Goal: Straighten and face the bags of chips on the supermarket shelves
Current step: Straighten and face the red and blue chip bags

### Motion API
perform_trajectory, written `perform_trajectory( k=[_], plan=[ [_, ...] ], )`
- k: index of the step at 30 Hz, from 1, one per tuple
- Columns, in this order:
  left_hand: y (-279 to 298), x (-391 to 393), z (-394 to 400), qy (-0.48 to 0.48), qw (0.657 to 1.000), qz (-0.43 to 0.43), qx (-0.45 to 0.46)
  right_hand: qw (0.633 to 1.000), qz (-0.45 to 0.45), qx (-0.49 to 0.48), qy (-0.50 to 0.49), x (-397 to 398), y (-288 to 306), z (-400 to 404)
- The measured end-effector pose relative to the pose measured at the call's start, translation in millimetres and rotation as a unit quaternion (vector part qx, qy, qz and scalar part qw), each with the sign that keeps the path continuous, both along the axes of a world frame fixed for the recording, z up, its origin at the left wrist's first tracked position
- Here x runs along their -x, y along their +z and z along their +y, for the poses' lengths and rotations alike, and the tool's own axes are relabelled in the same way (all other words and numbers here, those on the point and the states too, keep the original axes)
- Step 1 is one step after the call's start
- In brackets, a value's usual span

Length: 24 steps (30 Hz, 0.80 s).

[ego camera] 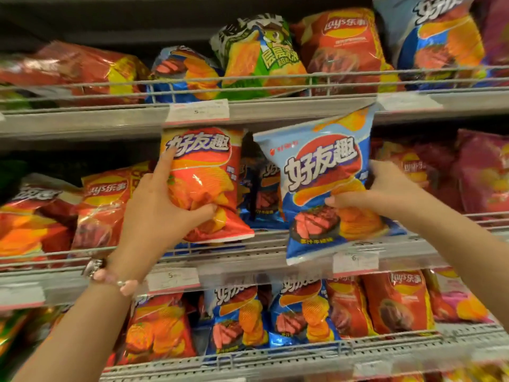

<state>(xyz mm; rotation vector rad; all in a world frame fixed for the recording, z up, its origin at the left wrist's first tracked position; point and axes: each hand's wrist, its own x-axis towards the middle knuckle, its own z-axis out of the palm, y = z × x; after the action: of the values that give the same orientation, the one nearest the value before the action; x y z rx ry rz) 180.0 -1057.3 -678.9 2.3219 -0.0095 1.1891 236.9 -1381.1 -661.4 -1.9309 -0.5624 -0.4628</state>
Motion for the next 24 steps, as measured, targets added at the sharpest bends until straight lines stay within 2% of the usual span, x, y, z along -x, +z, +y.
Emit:
perform_trajectory(
  k=[5,11,13,15,18,24],
  plan=[
    [-15,12,15,-0.013,1.0,-0.016,0.02,0.994,0.102,-0.004,0.034,-6,0,30],
    [-34,9,15,-0.022,0.998,-0.038,0.051,0.983,0.081,-0.161,0.02,-40,6,70],
    [-36,8,13,-0.032,0.997,-0.041,0.061,0.981,0.064,-0.186,0.008,-55,3,79],
    [-35,7,12,-0.039,0.997,-0.039,0.059,0.987,0.07,-0.145,-0.017,-66,-1,85],
    [-33,6,11,-0.044,0.997,-0.029,0.061,0.99,0.125,-0.057,-0.011,-77,-10,90],
    [-33,4,7,-0.062,0.995,-0.031,0.076,0.991,0.137,-0.013,0.006,-73,-24,95]
  ],
)
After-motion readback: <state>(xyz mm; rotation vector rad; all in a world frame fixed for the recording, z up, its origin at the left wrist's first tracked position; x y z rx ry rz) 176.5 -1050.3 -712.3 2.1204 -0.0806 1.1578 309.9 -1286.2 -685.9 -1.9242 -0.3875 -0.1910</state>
